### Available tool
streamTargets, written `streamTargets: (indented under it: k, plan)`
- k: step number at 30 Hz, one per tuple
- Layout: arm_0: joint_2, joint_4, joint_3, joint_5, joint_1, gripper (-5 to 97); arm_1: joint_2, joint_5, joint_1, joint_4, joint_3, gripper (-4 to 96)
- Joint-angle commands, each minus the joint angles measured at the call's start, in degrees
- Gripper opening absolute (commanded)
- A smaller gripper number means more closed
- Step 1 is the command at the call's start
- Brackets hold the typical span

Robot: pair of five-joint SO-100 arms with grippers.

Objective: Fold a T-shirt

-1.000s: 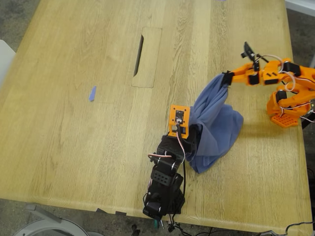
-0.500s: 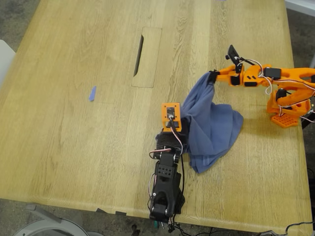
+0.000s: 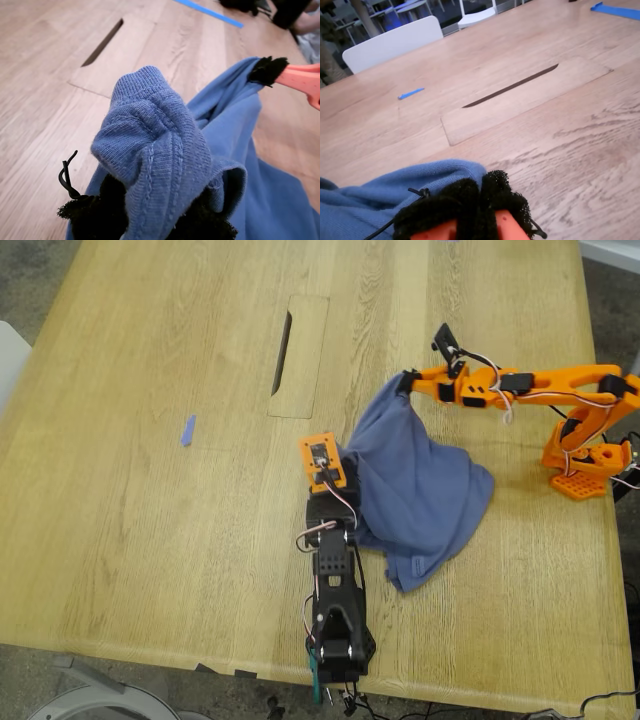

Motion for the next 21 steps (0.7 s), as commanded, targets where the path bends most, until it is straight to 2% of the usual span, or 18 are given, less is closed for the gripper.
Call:
streamTargets:
  k: [1, 9, 21]
  plan:
    - [-3.6, -7.0, -2.1, 0.4, -3.8, 0, -3.2, -0.4, 1.9, -2.8, -6.6, -0.1]
    - [-15.1, -16.6, -4.7, 0.5, -8.9, 0, -16.5, -0.4, 3.3, -8.5, -16.3, -0.1]
    - [-35.2, -25.3, -17.1, 1.1, -16.0, 0, -33.0, -0.5, 7.3, -8.0, -32.3, -0.1]
